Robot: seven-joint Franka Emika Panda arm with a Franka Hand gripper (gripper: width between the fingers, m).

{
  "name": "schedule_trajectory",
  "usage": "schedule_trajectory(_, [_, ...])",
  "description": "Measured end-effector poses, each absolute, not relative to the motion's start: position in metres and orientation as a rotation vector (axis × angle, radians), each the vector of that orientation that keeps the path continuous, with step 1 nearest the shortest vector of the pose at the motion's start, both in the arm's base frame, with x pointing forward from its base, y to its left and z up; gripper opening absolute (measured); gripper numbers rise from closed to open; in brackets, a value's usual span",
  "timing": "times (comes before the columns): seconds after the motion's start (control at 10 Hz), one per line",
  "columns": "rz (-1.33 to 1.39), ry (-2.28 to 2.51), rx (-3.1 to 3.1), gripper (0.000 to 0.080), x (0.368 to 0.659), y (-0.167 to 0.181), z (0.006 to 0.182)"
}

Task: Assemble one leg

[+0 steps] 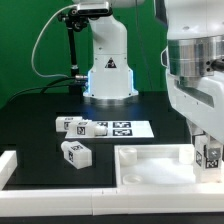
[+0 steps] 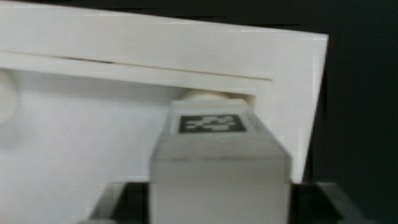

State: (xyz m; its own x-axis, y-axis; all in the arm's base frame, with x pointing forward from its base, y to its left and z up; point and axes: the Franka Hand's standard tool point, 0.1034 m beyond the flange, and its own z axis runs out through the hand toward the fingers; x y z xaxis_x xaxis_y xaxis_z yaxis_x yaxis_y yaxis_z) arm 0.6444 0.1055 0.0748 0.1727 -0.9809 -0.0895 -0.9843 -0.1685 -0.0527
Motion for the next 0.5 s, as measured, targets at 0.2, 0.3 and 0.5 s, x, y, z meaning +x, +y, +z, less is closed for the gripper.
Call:
schedule_trajectory(0.2, [-0.011,1.535,-2.614,0.0514,0.6408,0.1211,0.0709])
schedule_trajectory(0.3, [0.015,1.269,-2.752,0.0621,0.6414,0.1225,0.0757])
schedule_trajectory(0.5, [-0.003,1.066,-2.835,0.0641,0.6442,0.1165,0.0771])
